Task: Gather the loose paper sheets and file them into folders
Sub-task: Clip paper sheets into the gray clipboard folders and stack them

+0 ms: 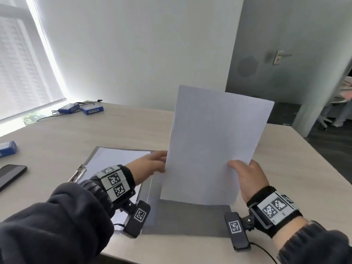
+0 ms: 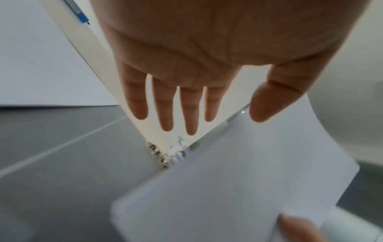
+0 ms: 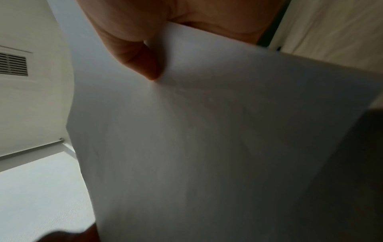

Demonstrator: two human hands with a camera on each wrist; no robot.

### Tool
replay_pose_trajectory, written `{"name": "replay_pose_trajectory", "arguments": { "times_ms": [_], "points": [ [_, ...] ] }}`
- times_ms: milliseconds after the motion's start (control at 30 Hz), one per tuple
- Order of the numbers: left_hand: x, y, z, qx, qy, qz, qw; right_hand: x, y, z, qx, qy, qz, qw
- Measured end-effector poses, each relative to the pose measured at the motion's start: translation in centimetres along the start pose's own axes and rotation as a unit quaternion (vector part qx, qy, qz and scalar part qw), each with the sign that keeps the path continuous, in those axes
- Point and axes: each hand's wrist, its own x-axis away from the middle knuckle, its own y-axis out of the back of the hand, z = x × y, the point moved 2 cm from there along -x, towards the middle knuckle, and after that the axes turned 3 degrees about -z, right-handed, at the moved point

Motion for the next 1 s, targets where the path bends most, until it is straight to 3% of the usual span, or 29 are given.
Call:
{"name": "replay_pose_trajectory", "arguments": {
  "times_ms": [100,233,367,567,667,767,900,1000],
  "points": [
    [0.1,1.3,-1.2,0.130,-0.042,-0.055,0.989,-0.2,-1.7,0.6,-0.017,0.016,0.019,1.000],
    [-0.4,0.5,-0.3,0.217,-0.057,-0.095,0.970,0.2,-2.7,-0.3,-0.003,0.000,0.065,0.998],
    [-0.8,-0.5,0.8,0.199,-0.061,-0.130,0.970,0.5,-2.6,-1.1,-0.004,-0.021,0.080,0.997],
    [-1.9,0.4,-1.3,0.184,-0.074,-0.164,0.966,-0.7,-2.5,1.2,-0.005,-0.030,0.089,0.996],
    [-3.2,1.3,-1.5,0.177,-0.029,-0.171,0.969,-1.6,-2.1,2.0,0.050,-0.032,0.063,0.996],
    [-4.0,1.4,-0.2,0.176,0.069,-0.132,0.973,-2.7,-1.3,1.4,0.083,-0.077,0.056,0.992],
    [-4.1,0.8,3.4,0.125,0.192,-0.058,0.972,-2.5,-0.5,-1.0,0.177,-0.218,0.127,0.951],
    [-4.2,0.7,5.1,0.085,0.235,-0.037,0.968,-2.0,-0.3,-2.6,0.228,-0.260,0.163,0.924]
  ]
}}
